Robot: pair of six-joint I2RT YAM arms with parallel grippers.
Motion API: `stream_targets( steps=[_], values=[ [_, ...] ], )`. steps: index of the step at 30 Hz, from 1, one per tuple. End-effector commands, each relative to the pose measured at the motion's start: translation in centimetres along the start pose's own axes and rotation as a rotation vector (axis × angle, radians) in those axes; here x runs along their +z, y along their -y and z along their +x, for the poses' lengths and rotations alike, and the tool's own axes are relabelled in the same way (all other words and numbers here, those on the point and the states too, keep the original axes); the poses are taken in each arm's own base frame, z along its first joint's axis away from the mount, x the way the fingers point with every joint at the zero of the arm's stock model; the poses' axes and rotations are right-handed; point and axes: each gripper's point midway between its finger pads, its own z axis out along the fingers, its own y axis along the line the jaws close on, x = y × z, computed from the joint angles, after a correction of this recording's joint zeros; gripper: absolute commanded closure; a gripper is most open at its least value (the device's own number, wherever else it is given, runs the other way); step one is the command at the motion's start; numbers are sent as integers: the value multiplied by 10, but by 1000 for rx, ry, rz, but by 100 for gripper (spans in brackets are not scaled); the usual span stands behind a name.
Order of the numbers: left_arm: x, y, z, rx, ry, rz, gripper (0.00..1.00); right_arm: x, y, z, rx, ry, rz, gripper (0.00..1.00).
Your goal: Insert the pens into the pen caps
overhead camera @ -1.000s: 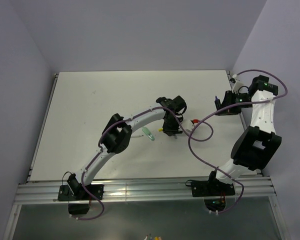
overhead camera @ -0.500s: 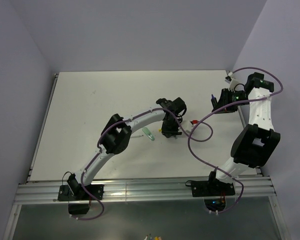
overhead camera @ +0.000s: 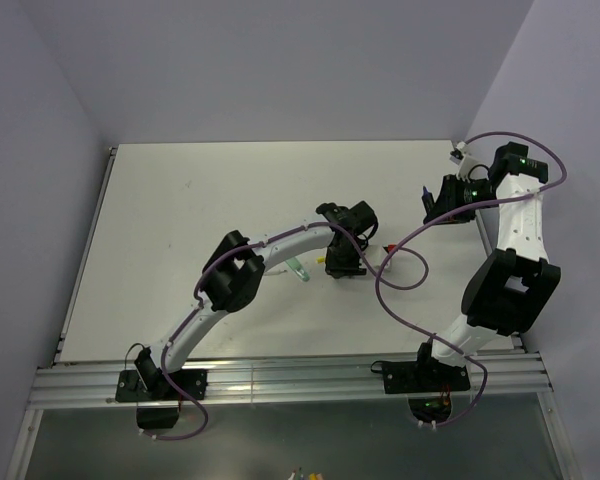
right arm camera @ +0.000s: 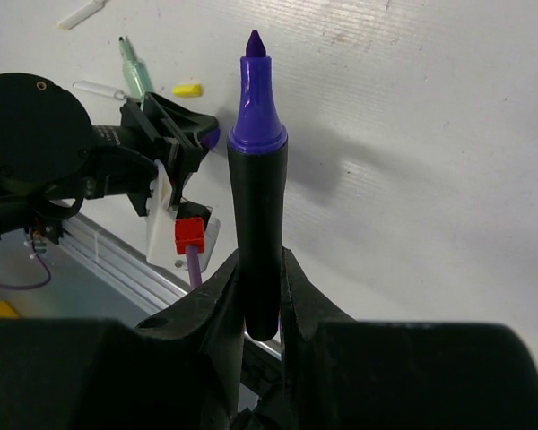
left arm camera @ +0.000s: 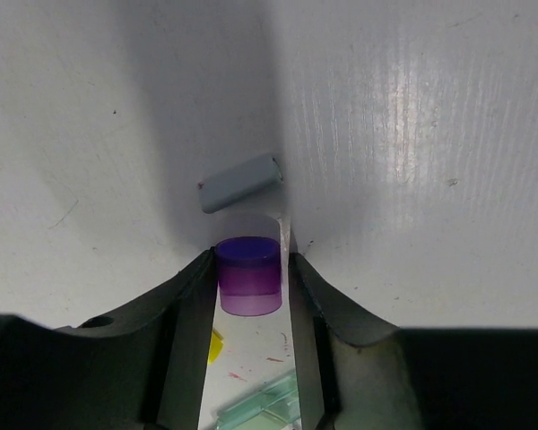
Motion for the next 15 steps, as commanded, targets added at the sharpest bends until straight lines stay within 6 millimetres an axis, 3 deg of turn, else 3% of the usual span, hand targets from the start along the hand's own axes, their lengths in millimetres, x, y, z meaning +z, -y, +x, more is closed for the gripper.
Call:
stream_targets(
  steps=[1, 5, 7, 12, 15],
  values=[
    [45, 49, 28, -33, -89, 188, 57, -8, -7, -14, -37, 36, 10, 100],
    [48, 54, 23, -38, -67, 225, 58, -8, -5, -16, -38, 37, 12, 100],
    [51, 56, 23, -43, -67, 244, 63, -8, -5, -16, -38, 37, 12, 100],
    [47, 57, 22, -46, -64, 245, 86, -10, -12, -24, -57, 50, 8, 100],
    [21, 47, 6, -60, -11, 174, 96, -9, -24, -33, -80, 62, -13, 100]
  ],
)
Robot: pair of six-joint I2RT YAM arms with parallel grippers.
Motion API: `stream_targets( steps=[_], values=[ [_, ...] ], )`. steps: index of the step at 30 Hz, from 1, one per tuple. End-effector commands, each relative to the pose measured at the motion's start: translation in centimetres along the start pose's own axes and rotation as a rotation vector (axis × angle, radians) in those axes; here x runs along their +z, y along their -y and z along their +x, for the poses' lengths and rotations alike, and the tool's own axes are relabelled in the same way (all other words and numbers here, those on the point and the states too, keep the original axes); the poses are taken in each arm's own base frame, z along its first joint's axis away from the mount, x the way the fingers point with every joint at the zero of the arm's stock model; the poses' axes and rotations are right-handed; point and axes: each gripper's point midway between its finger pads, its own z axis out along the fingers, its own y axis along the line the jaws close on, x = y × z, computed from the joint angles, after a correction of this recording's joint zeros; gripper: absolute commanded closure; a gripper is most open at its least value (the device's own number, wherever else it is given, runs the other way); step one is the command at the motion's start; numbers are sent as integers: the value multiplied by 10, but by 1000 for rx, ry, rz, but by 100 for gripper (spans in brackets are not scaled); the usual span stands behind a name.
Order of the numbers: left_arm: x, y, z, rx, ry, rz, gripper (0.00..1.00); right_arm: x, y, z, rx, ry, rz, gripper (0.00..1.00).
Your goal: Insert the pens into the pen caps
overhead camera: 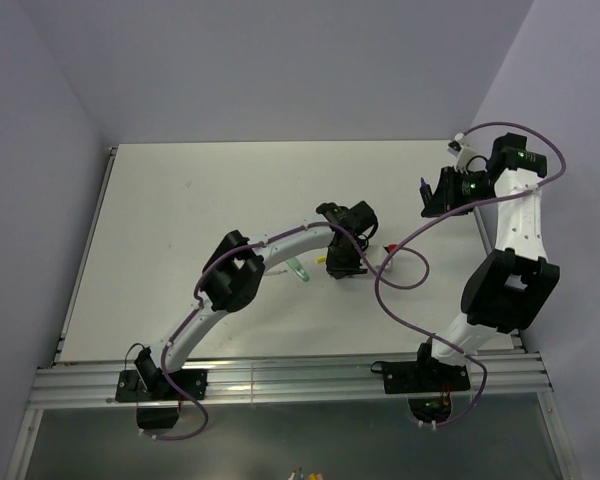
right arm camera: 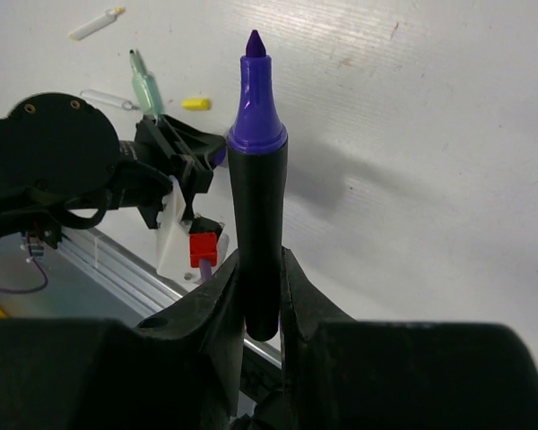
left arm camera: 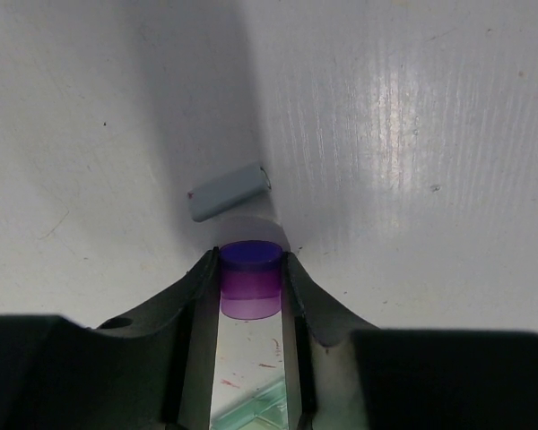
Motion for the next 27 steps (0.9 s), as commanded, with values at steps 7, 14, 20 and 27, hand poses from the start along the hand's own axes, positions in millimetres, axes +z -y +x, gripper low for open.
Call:
stream_targets(
  steps=[7, 14, 20, 27],
  values=[
    [-54, 23, -24, -175, 132, 47, 100, -16, -43, -59, -114, 137, -37, 100],
    [-153, -7, -43, -353, 346, -96, 100, -33, -75, -102, -165, 245, -46, 100],
    [-269, -53, -41, -607, 645, -281, 100, -43, -110, -133, -224, 365, -54, 100],
    [-432, -95, 13, -1042, 1087, -777, 100, -28, -163, -145, -231, 508, -149, 100]
  ],
)
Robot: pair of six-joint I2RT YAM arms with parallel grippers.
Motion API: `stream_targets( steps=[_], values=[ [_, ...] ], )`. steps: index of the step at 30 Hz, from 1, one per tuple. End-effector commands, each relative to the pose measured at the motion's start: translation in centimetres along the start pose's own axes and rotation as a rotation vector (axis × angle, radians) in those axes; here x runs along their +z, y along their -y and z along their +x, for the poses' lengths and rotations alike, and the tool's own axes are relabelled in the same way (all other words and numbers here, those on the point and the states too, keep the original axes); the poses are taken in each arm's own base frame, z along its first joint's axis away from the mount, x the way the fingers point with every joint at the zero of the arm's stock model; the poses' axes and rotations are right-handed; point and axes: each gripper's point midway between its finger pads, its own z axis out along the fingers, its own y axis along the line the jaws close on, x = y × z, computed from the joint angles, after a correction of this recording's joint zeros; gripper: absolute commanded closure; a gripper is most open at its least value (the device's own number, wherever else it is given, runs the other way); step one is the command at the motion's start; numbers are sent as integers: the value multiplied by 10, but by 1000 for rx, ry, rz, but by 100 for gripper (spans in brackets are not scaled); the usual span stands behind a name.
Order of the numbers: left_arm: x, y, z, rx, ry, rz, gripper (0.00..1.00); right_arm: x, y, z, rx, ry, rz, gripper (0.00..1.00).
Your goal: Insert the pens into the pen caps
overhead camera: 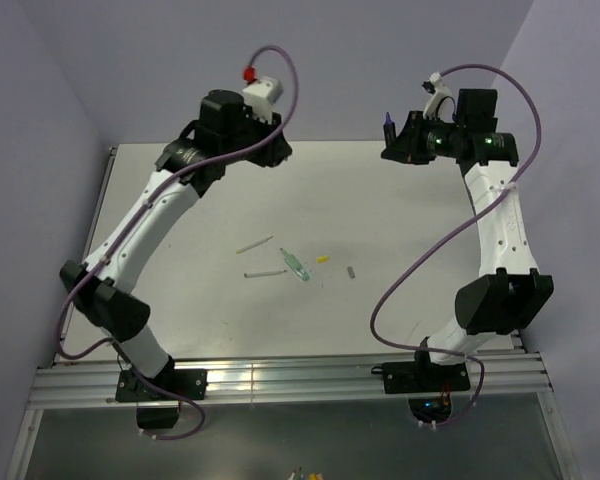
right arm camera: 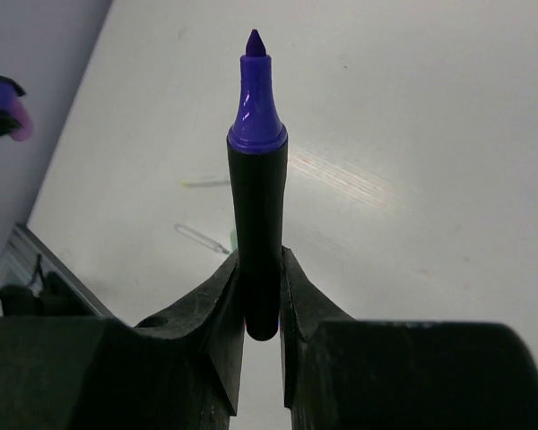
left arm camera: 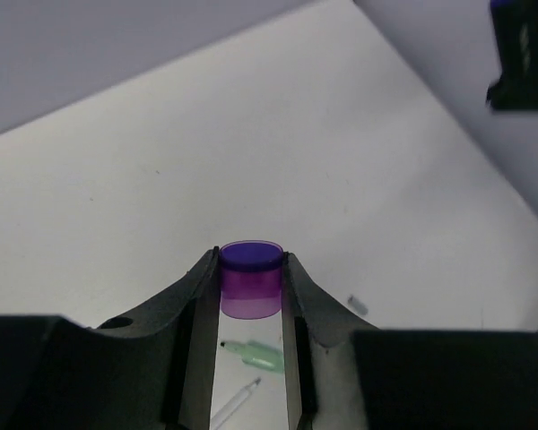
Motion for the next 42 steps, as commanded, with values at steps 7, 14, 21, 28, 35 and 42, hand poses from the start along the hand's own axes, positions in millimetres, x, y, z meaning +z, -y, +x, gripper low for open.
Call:
stream_targets(
  steps=[7, 14, 21, 28, 35, 42],
  values=[
    [-93, -18, -126, -370, 577, -216, 100, 10, -110, -35, -117, 330, -172, 100],
    [-94, -4, -154, -542, 602, -63, 100, 18, -174, -18, -160, 310, -284, 100],
    [-88, 5, -163, -554, 606, -1, 100, 26, -205, -3, -171, 255, -343, 100],
    [-83, -7, -150, -593, 596, -105, 100, 42, -206, 3, -233, 239, -260, 100],
    [-82, 2, -148, -585, 585, -93, 100, 57, -207, 4, -261, 216, -206, 100],
    [-76, 13, -138, -574, 548, -72, 100, 60, -203, 7, -262, 206, -171, 100]
  ],
)
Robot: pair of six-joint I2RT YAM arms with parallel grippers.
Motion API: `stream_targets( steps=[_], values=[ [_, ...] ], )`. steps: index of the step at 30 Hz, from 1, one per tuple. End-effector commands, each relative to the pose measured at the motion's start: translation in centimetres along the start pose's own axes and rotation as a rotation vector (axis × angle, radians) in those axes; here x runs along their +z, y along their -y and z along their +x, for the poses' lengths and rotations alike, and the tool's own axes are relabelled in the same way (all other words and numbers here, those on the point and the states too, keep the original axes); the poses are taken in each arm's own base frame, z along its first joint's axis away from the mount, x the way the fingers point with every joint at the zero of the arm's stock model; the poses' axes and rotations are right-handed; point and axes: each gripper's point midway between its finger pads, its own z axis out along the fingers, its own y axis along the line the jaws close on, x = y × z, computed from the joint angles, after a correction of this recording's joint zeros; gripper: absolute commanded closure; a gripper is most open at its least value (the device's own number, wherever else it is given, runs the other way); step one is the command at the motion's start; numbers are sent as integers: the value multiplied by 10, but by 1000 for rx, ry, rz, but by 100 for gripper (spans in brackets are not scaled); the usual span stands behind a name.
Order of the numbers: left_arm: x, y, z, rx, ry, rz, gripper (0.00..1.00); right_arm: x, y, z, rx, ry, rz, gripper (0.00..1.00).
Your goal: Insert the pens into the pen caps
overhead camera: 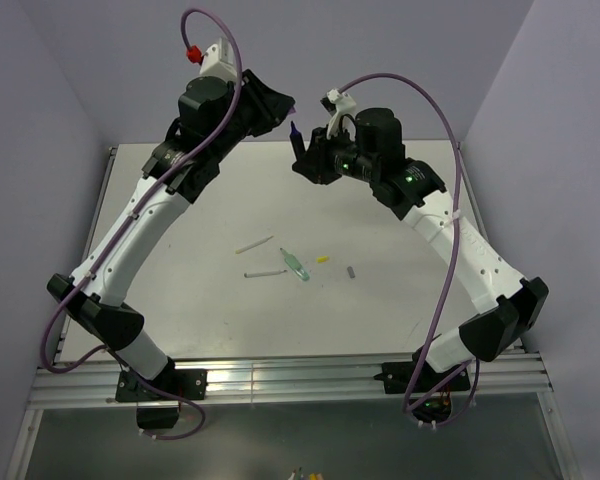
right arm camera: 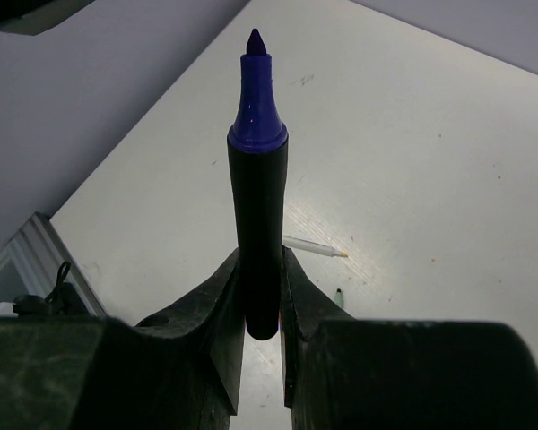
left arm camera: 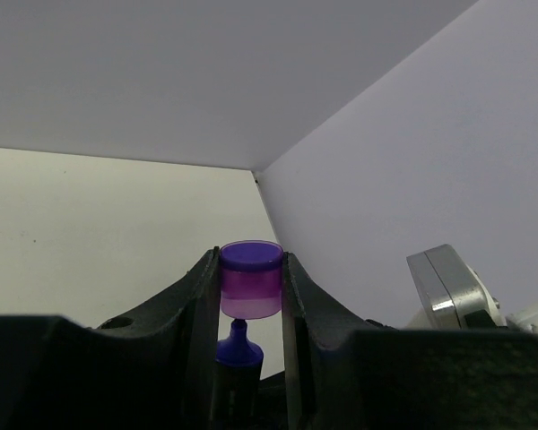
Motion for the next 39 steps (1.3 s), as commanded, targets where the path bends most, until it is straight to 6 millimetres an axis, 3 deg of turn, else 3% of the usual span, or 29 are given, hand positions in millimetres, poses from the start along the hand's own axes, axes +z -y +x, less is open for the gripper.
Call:
stream_targets(
  steps=[1, 11, 20, 26, 35, 39],
  values=[
    [-11, 17, -11, -10, 29, 42, 100, -8, -4, -24, -41, 64, 22, 100],
    [-10, 6, 4, 14, 3, 19, 100, -10, -7, -31, -52, 74, 13, 100],
    [-11, 12, 23, 36, -47, 58, 100, -6, -4, -28, -51, 57, 19, 100],
    [-16, 10, 36, 33, -74, 53, 100, -6, 0, -38, -40, 78, 37, 100],
    [-24, 1, 84, 55, -193, 106, 100, -14, -19, -63, -57, 122, -54, 100],
    [-26, -1, 94, 49, -217, 112, 86, -14, -24, -67, -84, 127, -79, 100]
  ],
)
